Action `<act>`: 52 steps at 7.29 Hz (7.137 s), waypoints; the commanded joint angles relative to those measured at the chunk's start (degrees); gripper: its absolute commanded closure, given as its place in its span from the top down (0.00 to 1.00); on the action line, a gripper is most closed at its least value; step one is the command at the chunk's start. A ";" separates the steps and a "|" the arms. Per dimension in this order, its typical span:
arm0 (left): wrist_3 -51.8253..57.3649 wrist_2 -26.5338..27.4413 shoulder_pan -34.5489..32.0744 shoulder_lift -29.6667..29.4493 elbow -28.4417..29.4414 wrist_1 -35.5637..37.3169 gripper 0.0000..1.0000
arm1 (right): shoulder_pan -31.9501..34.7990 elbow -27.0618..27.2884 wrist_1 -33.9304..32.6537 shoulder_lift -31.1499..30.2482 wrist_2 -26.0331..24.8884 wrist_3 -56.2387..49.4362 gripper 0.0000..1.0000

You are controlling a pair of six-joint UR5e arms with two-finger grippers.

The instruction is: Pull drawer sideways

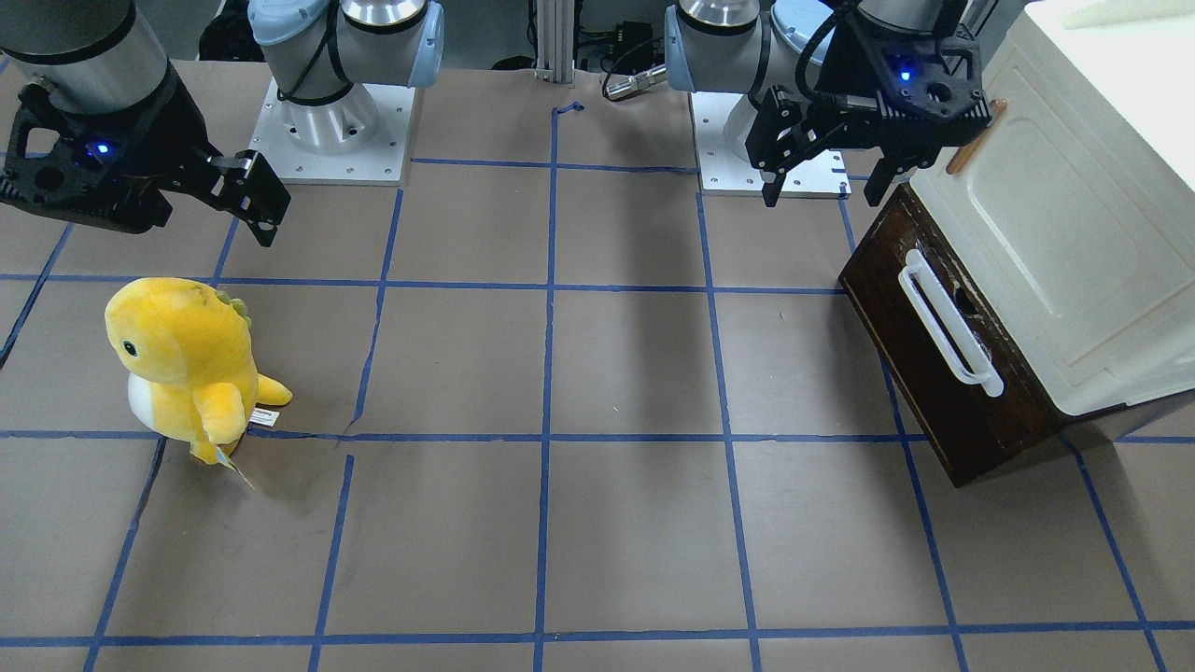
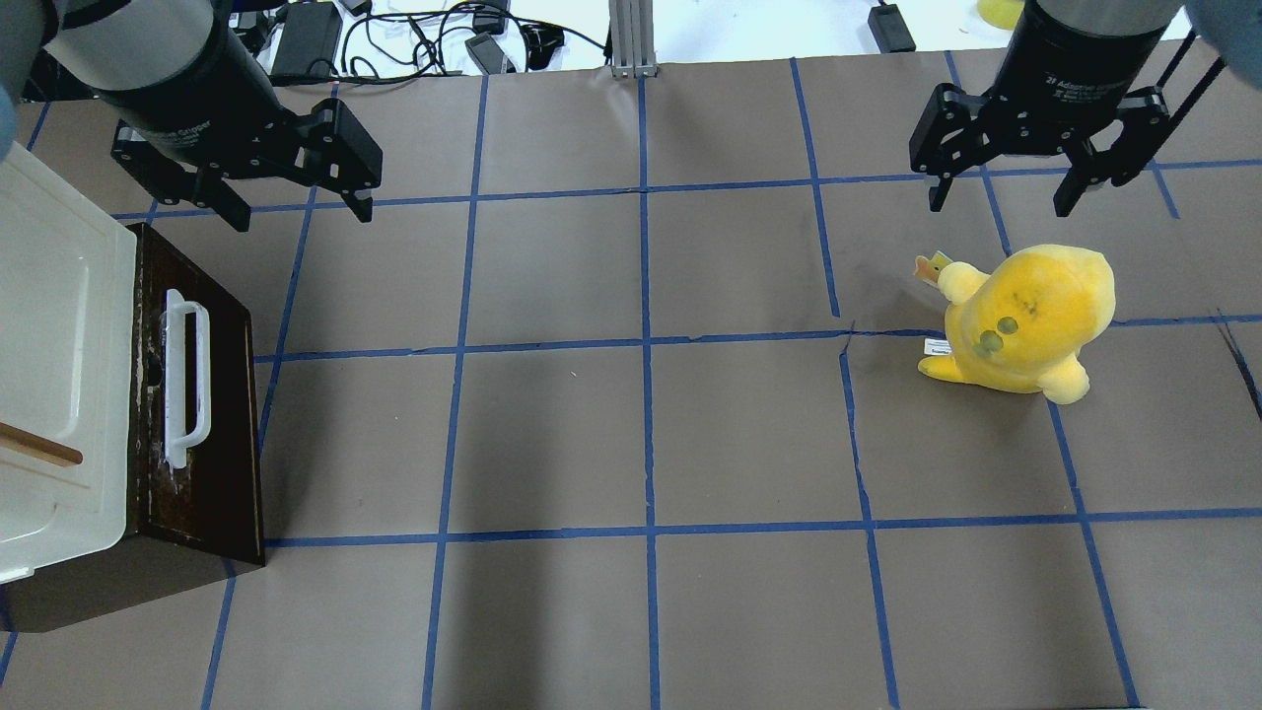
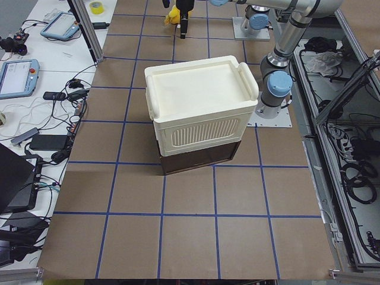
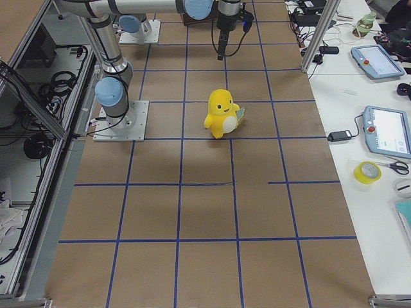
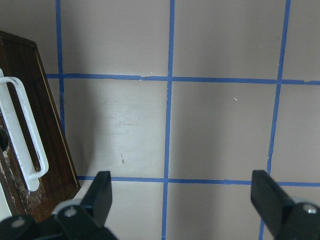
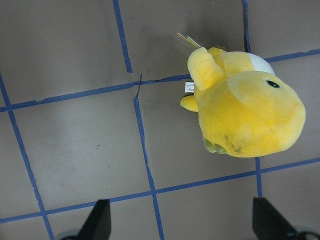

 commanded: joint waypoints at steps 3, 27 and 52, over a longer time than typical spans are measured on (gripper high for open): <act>0.36 0.27 0.12 -1.76 0.03 0.29 1.00 | 0.00 0.00 0.00 0.00 0.00 0.00 1.00; -38.02 81.29 -6.92 -24.26 -30.89 5.92 0.98 | 0.00 0.00 0.00 0.00 0.00 0.00 1.00; -37.52 80.51 -4.19 -27.34 -29.23 5.56 0.33 | 0.00 0.00 0.00 0.00 0.00 0.00 1.00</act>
